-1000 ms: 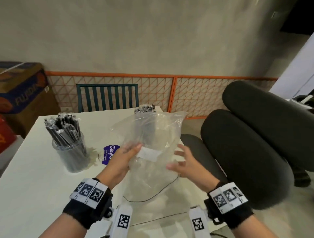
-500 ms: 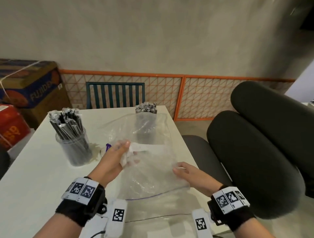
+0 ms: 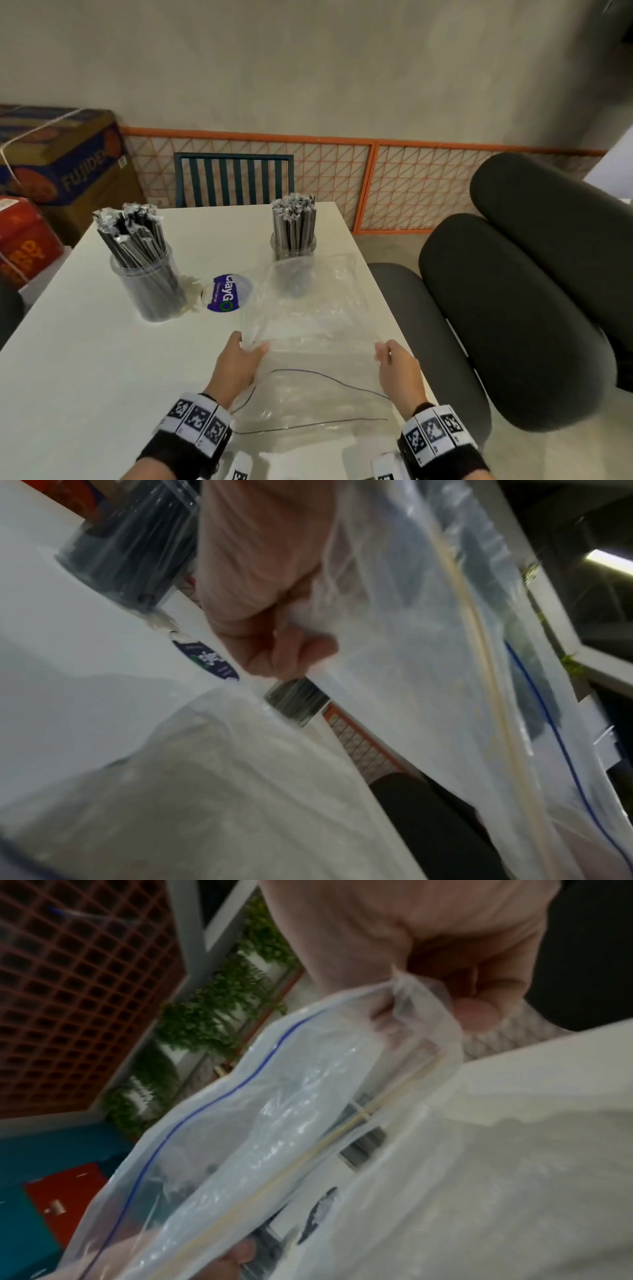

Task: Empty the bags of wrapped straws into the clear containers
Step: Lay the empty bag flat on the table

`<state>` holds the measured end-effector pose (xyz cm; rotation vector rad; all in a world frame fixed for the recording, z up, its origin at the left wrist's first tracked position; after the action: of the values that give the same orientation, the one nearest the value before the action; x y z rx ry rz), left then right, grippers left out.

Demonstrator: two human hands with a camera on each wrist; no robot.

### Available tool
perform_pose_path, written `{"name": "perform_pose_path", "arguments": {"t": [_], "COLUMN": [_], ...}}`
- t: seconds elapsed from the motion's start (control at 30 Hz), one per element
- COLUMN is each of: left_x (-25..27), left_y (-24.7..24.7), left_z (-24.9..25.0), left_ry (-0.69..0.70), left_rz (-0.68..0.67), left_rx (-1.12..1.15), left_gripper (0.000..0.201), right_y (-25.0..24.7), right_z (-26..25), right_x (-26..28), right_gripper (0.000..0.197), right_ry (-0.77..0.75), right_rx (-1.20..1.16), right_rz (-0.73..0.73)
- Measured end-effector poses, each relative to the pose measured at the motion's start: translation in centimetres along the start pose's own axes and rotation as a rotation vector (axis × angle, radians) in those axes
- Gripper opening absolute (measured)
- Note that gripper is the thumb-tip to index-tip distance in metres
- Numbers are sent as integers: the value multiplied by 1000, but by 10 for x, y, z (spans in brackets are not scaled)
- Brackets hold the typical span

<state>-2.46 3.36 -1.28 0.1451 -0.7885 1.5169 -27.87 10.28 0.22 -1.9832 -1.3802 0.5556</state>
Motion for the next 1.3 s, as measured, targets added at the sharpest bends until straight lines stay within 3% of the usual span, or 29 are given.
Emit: {"name": "perform_pose_path", "arguments": {"t": [0.1,0.17,0.27,0.37,0.47,0.6,0.73,0.87,1.03,1.17,1.3], "left_x": [-8,-9,1,9,5,-18,-37,-37,-37,-34,-43], "left_y": [0,-10,-25,-26,-8,12,24,34,30,9,-25], "left_z": [-13,-11,12,36,41,27,-14,-33,-16,36,100], "left_ry": [-118,-95,135,353,439,470,292,194,240,367,367], "left_rz": [-127,-38,85,-67,-216,-196,-193,-234,-224,-166,-127], "left_rx": [-201,-362,-561,-779,-1174,-1478,-1588,-1551,-1528,-1302,-1035], "left_gripper": [82,100,97,88,94,132,140,135,120,78,68], "right_y": [12,13,3,4,37,85,109,114,107,83,47], "right_z": [13,17,12,-22,-49,-37,-8,2,-5,-45,-110], "right_x": [1,2,2,-1,-12,-34,-45,-44,-50,-70,-111], "right_gripper": [21,38,61,78,96,124,134,131,125,86,36], "right_ry": [106,176,67,-262,-469,-451,-440,-428,-445,-444,-503], "right_rx": [-46,-11,300,375,352,528,771,754,791,715,492], "right_rz": [-178,-306,-315,-266,-503,-789,-897,-958,-991,-946,-595]}}
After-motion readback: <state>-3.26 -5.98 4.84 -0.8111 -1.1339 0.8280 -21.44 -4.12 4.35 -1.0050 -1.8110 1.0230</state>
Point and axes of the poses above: each hand's wrist, its own x-axis away from the middle knuckle, its own y-axis out of the palm, z = x × y, the point moved 2 cm from there along -x, towards the middle knuckle, and after that the axes turned 12 degrees about -y, right-handed, at the moved point
